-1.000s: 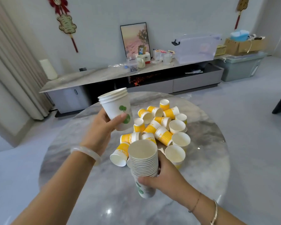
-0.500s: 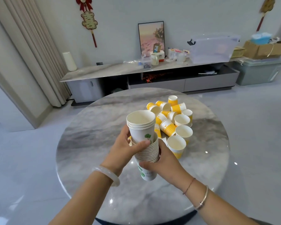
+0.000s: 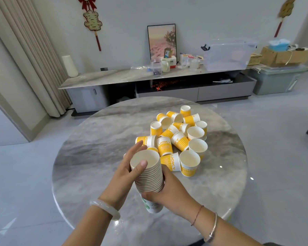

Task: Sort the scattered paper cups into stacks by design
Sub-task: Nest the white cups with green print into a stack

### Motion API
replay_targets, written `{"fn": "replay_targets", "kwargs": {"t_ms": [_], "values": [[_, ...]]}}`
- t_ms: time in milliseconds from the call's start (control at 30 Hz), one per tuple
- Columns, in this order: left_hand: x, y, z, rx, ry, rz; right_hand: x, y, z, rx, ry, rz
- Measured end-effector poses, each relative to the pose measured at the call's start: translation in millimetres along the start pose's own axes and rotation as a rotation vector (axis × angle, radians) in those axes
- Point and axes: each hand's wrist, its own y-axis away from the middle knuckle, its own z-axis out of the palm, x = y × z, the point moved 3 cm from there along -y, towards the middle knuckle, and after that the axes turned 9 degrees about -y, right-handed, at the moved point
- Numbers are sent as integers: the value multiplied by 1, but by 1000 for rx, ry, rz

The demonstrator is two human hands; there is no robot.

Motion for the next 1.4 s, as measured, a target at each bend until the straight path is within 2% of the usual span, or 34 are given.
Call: {"fn": "replay_targets", "kwargs": {"t_ms": [333, 500, 767, 1000, 1233, 1333, 1400], "values": [[-3, -16, 2, -5, 1, -3, -2, -12, -10, 49, 18, -16], [2, -25, -6, -5, -40, -1, -18, -19, -16, 30, -60, -50], [28, -47, 9, -38, -15, 45, -47, -19, -35, 148, -200, -100], [64, -69, 41, 9, 216, 22, -76, -9, -70, 180, -259, -186], [85, -105, 78, 129, 488, -60, -54, 28, -123, 264, -452, -53], [87, -115, 111, 100, 463, -38, -43, 38, -145, 326, -475, -30], [87, -123, 134, 70, 357, 8, -38, 38, -163, 378, -443, -19]]}}
